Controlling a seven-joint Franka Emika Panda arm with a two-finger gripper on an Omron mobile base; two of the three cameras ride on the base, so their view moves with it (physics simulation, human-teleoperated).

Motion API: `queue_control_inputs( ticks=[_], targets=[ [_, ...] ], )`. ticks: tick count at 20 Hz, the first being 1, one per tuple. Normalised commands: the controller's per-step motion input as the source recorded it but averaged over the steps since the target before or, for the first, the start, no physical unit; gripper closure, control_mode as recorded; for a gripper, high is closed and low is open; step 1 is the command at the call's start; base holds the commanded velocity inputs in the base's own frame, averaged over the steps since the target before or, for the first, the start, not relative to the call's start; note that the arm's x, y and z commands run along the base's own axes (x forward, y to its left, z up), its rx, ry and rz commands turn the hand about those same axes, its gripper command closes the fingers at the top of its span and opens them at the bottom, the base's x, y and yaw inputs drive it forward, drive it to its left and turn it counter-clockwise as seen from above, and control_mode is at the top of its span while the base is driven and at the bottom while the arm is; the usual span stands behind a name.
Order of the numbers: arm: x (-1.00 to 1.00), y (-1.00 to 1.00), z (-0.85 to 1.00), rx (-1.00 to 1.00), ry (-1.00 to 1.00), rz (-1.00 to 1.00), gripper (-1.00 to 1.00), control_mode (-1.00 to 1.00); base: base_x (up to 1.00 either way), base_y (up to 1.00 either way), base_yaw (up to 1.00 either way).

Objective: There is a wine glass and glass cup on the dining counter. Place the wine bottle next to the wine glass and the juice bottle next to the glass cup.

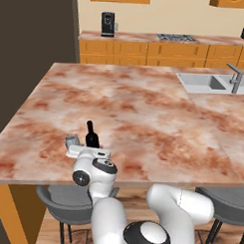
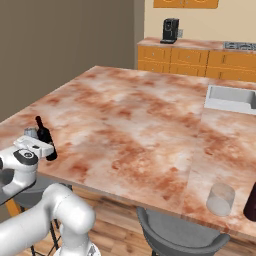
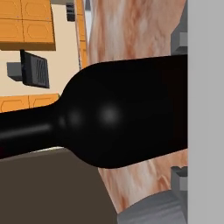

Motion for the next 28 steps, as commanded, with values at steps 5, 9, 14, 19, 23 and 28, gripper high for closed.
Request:
queue_control_inputs(
  ticks=[5, 9, 14, 19, 23, 28],
  targets=[
    [-0.11, 0.0, 0.0, 0.0, 0.0, 0.0, -1.0, -1.0, 0.0, 0.0, 0.0],
    [-0.15, 0.0, 0.0, 0.0, 0.0, 0.0, -1.0, -1.0, 0.0, 0.0, 0.0],
    [-0.13, 0.0, 0.0, 0.0, 0.0, 0.0, -1.0, -1.0, 0.0, 0.0, 0.0],
    [-0.09, 0.0, 0.0, 0.0, 0.0, 0.0, -1.0, -1.0, 0.0, 0.0, 0.0],
    [-0.13, 0.0, 0.0, 0.0, 0.0, 0.0, -1.0, -1.0, 0.0, 0.0, 0.0],
    [-0.11, -0.01, 0.0, 0.0, 0.0, 0.0, -1.0, -1.0, 0.0, 0.0, 0.0]
  ],
)
